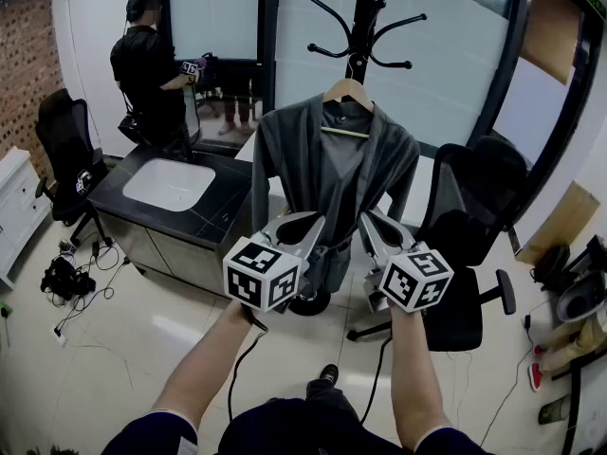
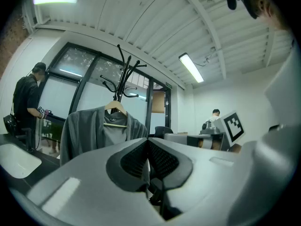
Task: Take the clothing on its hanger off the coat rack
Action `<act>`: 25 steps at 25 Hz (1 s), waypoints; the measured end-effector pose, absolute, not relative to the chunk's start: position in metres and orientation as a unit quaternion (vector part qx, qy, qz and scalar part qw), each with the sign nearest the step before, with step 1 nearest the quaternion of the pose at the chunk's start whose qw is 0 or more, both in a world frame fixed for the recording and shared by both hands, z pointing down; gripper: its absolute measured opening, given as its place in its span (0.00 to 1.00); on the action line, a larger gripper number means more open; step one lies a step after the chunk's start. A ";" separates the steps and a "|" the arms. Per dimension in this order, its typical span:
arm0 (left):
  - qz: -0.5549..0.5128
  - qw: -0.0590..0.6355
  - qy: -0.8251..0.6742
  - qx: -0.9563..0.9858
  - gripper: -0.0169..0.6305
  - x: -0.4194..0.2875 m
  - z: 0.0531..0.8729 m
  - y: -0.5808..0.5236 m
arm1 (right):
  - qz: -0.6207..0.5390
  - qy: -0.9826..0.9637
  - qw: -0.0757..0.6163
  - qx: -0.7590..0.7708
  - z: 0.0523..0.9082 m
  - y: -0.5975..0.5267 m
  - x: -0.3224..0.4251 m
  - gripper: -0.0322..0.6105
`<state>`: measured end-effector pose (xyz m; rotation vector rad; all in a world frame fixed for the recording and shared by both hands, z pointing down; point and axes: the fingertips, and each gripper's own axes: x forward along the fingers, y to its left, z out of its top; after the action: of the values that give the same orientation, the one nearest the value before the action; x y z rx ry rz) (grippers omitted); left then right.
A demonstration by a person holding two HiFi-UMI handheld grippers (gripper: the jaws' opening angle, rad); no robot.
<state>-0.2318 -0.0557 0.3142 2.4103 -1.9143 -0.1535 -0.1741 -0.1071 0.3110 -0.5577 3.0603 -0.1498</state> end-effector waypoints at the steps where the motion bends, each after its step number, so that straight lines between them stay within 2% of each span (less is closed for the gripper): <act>1: -0.049 0.029 -0.620 0.782 0.04 -0.233 0.314 -0.058 | -0.047 0.983 0.013 -0.179 0.310 -0.109 -0.175 0.05; 25: -0.031 -0.005 -0.652 0.758 0.04 -0.265 0.288 -0.207 | 0.007 0.990 0.019 -0.139 0.283 -0.249 -0.211 0.05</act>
<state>-0.2648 -0.2072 0.2882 2.3872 -2.0547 -0.0982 -0.2105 -0.2489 0.2826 -0.4321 3.0740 0.0227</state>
